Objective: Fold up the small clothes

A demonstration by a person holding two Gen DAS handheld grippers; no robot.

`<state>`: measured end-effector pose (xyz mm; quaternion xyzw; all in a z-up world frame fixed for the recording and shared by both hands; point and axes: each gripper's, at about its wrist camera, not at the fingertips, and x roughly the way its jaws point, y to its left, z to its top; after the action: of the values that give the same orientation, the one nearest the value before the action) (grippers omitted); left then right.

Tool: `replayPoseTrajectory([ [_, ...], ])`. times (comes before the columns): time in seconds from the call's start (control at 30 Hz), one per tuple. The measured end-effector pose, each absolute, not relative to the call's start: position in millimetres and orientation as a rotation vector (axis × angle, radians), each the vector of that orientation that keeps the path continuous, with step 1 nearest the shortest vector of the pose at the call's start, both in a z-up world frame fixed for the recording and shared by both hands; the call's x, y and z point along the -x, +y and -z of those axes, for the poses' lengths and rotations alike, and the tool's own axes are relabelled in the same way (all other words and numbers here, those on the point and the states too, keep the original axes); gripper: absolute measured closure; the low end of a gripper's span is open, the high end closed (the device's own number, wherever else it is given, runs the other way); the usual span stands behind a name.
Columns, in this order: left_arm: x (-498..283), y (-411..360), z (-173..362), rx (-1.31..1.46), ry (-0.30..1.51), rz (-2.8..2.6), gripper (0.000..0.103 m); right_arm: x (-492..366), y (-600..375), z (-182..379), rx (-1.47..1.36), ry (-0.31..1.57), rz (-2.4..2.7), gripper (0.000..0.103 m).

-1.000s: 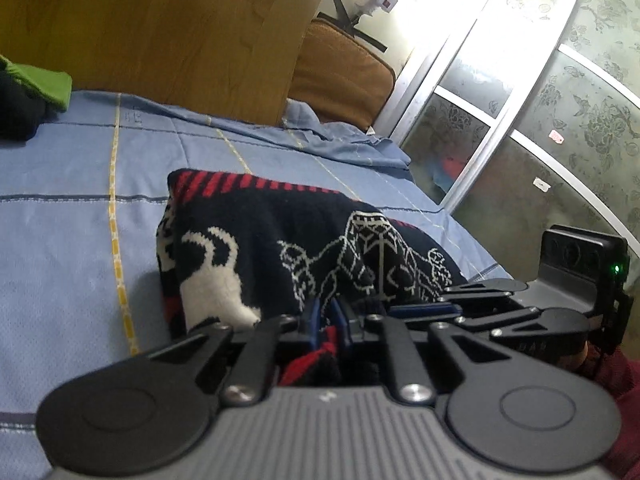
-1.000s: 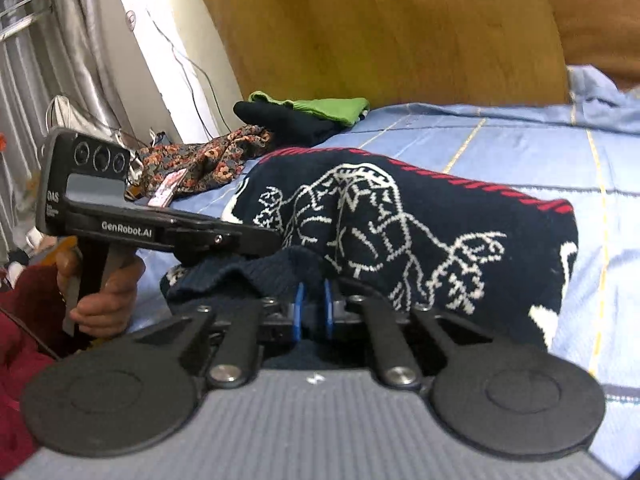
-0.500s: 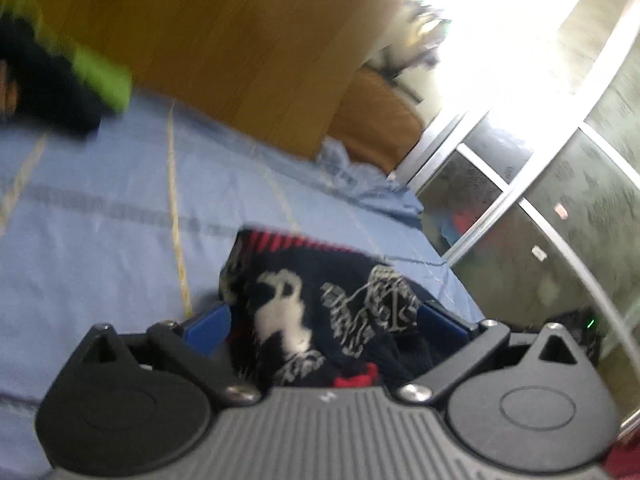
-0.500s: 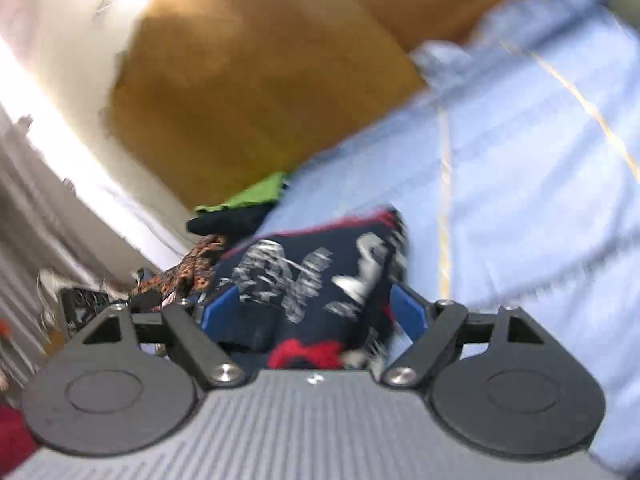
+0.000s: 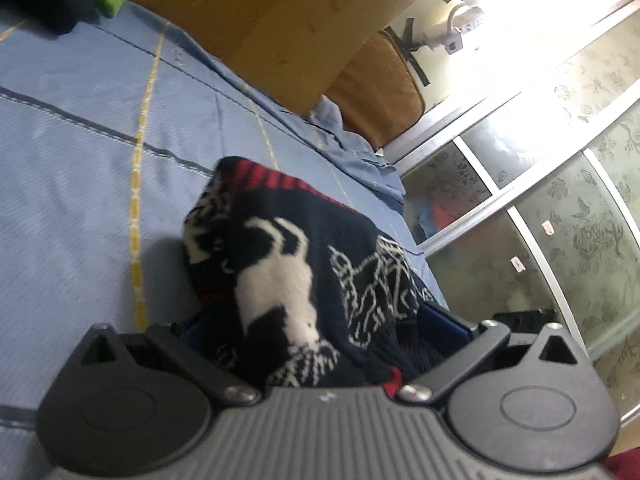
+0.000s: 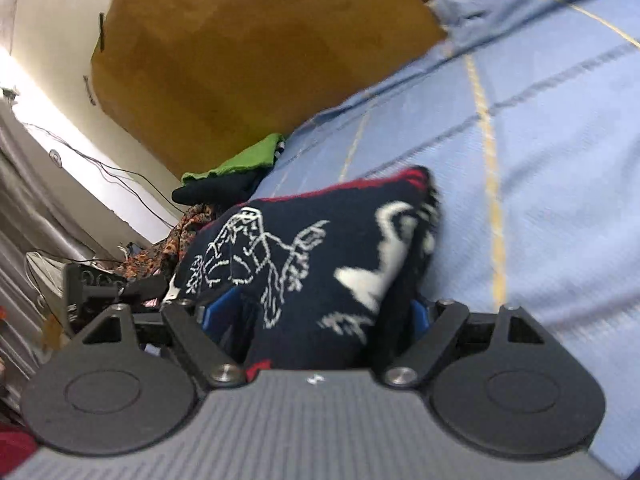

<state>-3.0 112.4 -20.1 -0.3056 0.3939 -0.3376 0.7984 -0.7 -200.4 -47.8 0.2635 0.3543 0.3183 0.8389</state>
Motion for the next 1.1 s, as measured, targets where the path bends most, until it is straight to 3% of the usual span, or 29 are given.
replayPoseTrajectory([
  [0.07,4,112,20,0.657,0.837,0.726,0.000,-6,-189,48,-0.560,0.732,-0.667,0.020],
  [0.13,5,111,20,0.648,0.825,0.726,0.000,-9,-186,49,-0.550,0.729,-0.652,0.036],
  [0.23,10,107,20,0.624,0.802,0.712,0.002,-7,-181,51,-0.518,0.712,-0.644,0.047],
  [0.27,12,106,19,0.615,0.795,0.703,0.007,-4,-181,50,-0.502,0.702,-0.644,0.049],
  [0.37,18,110,19,0.571,0.788,0.641,0.045,0,-182,50,-0.484,0.674,-0.643,0.055],
  [0.5,18,121,19,0.623,0.797,0.628,0.056,2,-180,42,-0.443,0.647,-0.649,0.058],
  [0.77,30,118,-34,0.466,0.581,0.545,0.057,-8,-155,-2,-0.279,0.425,-0.718,0.060],
  [0.97,9,112,-13,0.407,0.680,0.391,0.057,-46,-130,29,-0.220,0.494,-0.677,0.059],
  [1.03,2,116,3,0.459,0.709,0.376,0.052,-59,-131,46,-0.239,0.549,-0.643,0.056],
  [1.1,-1,121,13,0.516,0.714,0.386,0.039,-72,-146,58,-0.359,0.594,-0.658,0.050],
])
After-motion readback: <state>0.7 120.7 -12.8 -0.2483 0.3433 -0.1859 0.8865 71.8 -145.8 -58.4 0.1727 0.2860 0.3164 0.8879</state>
